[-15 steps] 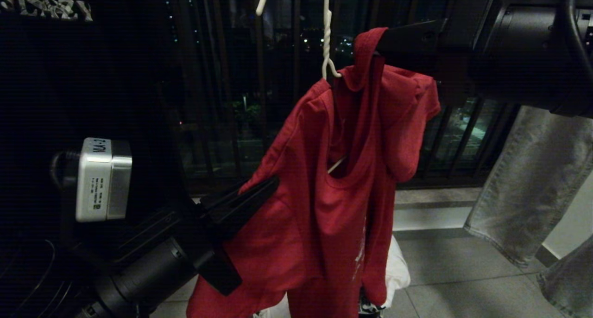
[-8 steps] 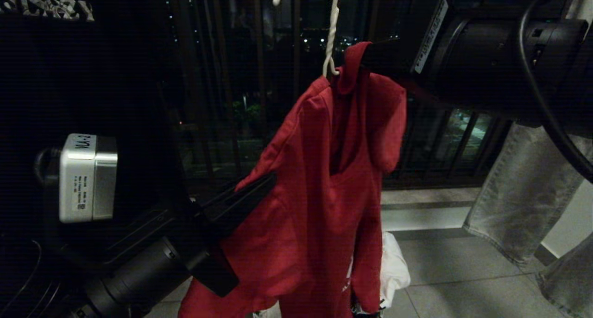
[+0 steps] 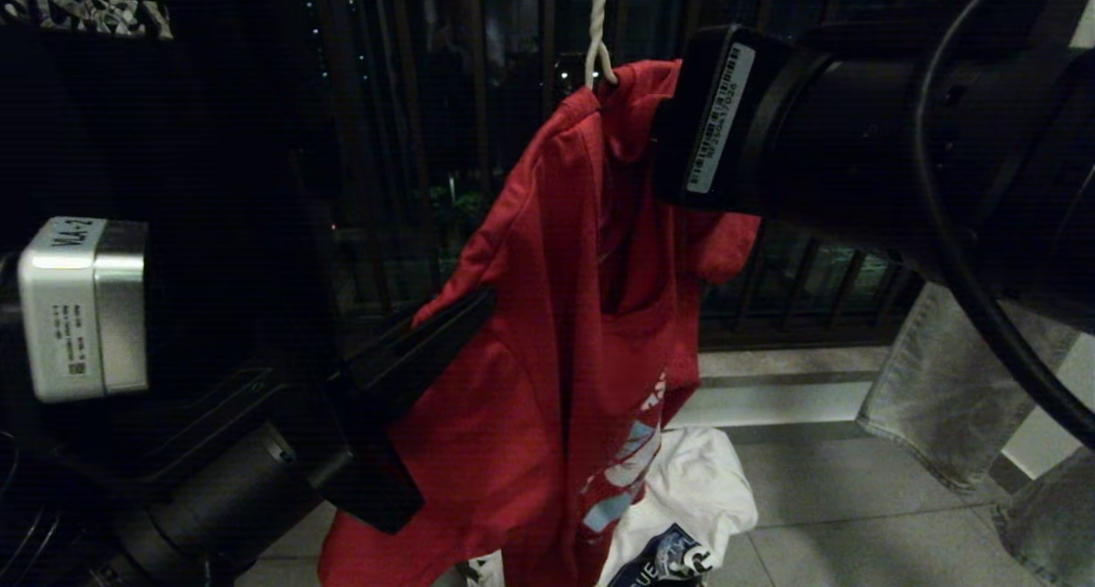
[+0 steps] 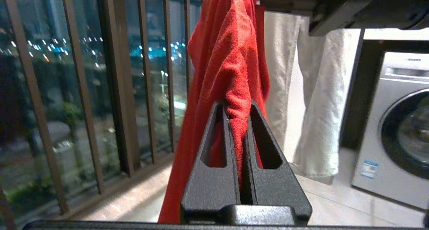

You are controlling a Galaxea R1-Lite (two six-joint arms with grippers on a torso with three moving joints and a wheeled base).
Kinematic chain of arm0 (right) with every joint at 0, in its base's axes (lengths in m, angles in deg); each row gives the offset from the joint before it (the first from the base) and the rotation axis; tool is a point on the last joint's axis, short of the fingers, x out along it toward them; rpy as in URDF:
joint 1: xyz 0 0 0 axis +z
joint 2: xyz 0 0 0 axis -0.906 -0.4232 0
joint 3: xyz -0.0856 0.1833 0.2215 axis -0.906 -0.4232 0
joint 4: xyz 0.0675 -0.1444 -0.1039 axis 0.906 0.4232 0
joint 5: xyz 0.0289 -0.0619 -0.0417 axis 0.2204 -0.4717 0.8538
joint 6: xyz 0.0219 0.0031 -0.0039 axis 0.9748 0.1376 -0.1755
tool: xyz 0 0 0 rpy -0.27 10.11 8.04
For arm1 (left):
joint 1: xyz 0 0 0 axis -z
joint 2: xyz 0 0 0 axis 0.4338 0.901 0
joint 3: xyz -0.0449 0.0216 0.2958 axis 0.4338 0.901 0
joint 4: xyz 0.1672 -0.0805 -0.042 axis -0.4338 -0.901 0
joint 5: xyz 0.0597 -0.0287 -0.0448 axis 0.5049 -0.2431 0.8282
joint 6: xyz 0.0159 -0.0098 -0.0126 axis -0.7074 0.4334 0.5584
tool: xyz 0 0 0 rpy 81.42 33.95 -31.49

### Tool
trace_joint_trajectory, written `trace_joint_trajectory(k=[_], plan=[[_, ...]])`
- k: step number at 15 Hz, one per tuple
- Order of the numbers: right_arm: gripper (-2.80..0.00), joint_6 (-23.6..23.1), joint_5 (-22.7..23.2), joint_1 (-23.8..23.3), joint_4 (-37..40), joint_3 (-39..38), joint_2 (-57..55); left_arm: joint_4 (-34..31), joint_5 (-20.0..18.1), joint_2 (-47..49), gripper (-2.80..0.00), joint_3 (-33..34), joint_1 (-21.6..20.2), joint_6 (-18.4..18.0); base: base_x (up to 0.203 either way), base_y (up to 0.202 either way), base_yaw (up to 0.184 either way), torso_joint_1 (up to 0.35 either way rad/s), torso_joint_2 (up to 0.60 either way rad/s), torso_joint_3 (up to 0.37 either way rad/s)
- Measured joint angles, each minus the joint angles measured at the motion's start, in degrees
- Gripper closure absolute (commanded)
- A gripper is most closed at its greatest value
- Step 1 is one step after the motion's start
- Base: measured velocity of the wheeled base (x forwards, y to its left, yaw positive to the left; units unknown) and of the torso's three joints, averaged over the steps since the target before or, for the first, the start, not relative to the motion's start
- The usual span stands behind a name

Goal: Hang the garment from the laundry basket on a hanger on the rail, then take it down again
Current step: Hang the clothes on the clothes rack

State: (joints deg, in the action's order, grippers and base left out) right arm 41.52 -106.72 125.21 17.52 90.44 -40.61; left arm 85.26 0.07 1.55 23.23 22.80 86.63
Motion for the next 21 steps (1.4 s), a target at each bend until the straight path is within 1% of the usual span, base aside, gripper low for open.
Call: trace_joint_trajectory(k=[2, 5, 6, 7, 11, 15, 21], plan=[[0.00, -3.20, -4.67, 1.40, -0.66, 0.65, -0.54, -0.03, 0.04, -0.40, 0.00, -0.07, 0.00, -0.59, 0.000, 0.000, 0.000, 0.000, 0.00, 0.000], [0.00, -6.03, -10.48, 2.40, -2.20, 2.08, -1.30, -0.06, 0.07, -0.91, 0.00, -0.24, -0.06, -0.79, 0.000, 0.000, 0.000, 0.000, 0.00, 0.000], [-2.80, -6.30, -12.10, 2.72, -2.60, 2.22, -1.40, -0.06, 0.20, -1.07, 0.00, -0.34, -0.06, -0.81, 0.000, 0.000, 0.000, 0.000, 0.00, 0.000], [-2.80, -6.36, -13.32, 3.10, -2.82, 2.28, -1.49, -0.08, 0.53, -1.17, 0.00, -0.44, -0.13, -0.82, 0.000, 0.000, 0.000, 0.000, 0.00, 0.000], [-2.80, -6.45, -14.92, 5.63, -2.57, 2.07, -1.52, -0.10, 0.82, -1.55, 0.00, -1.23, -0.58, -0.87, 0.000, 0.000, 0.000, 0.000, 0.00, 0.000], [-2.80, -6.50, -14.97, 8.75, -2.21, 1.28, -1.68, -0.10, 0.81, -2.05, 0.00, -2.17, -1.71, -0.86, 0.000, 0.000, 0.000, 0.000, 0.00, 0.000], [-2.80, -6.45, -14.95, 12.44, -2.19, -2.37, -0.93, -0.11, 0.82, -2.72, 0.00, -3.05, -3.02, -0.81, 0.000, 0.000, 0.000, 0.000, 0.00, 0.000]])
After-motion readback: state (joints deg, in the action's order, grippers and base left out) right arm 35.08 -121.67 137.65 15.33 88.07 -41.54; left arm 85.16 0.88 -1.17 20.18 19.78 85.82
